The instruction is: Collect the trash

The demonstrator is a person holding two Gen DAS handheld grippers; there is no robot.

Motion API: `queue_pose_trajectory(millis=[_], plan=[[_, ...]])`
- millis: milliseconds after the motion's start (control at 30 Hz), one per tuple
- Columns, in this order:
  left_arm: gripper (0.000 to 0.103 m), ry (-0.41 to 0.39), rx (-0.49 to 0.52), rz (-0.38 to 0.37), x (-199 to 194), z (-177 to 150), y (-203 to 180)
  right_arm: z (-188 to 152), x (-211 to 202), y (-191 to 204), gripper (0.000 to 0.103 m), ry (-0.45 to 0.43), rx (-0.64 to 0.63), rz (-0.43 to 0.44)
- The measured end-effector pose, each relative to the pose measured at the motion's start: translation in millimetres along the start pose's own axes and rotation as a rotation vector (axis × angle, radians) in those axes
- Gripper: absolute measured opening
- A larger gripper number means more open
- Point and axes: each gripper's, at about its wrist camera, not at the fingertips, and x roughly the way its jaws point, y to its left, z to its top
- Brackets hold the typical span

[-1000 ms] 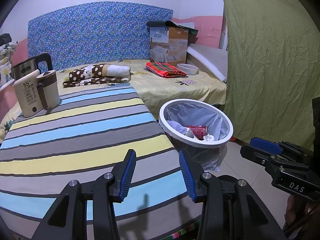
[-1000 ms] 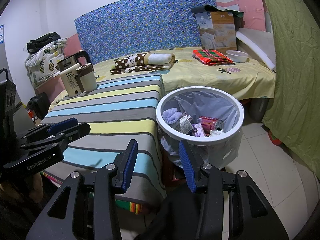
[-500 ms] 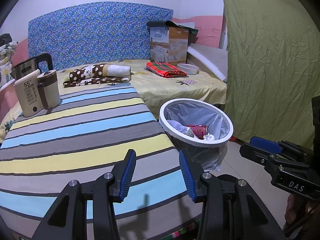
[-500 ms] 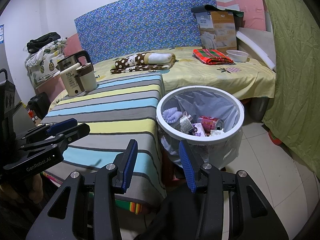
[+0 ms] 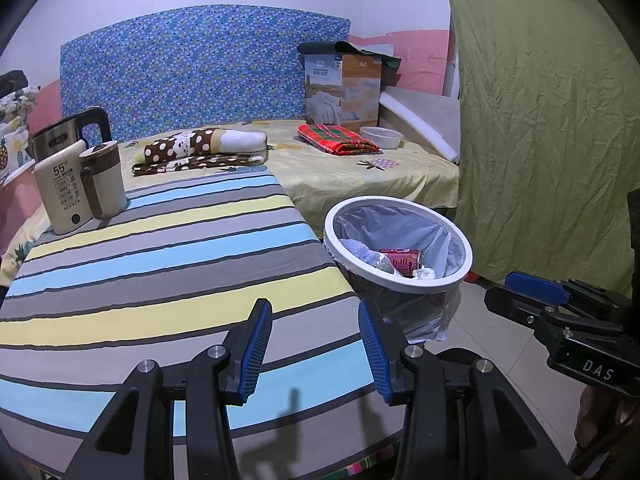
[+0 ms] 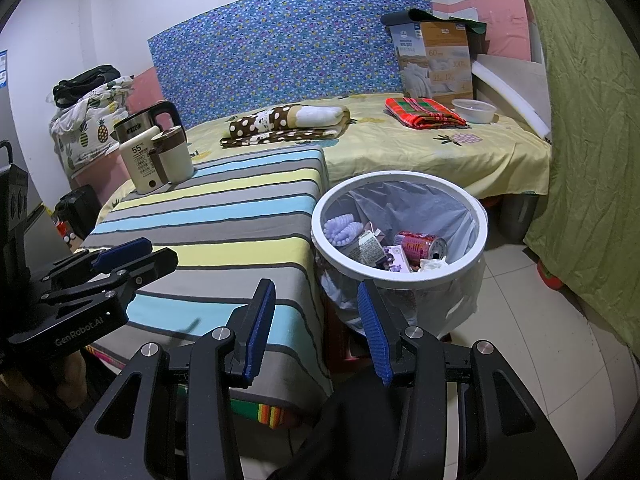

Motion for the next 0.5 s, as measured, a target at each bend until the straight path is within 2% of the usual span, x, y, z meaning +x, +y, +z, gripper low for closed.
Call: queue_pose_trajectory(millis=[500], plan=[[0.045, 0.002, 0.009, 0.004, 1.3, -3.3, -2.3, -0.1, 0.6, -1.0, 0.045, 0.0, 0.001, 0.0]])
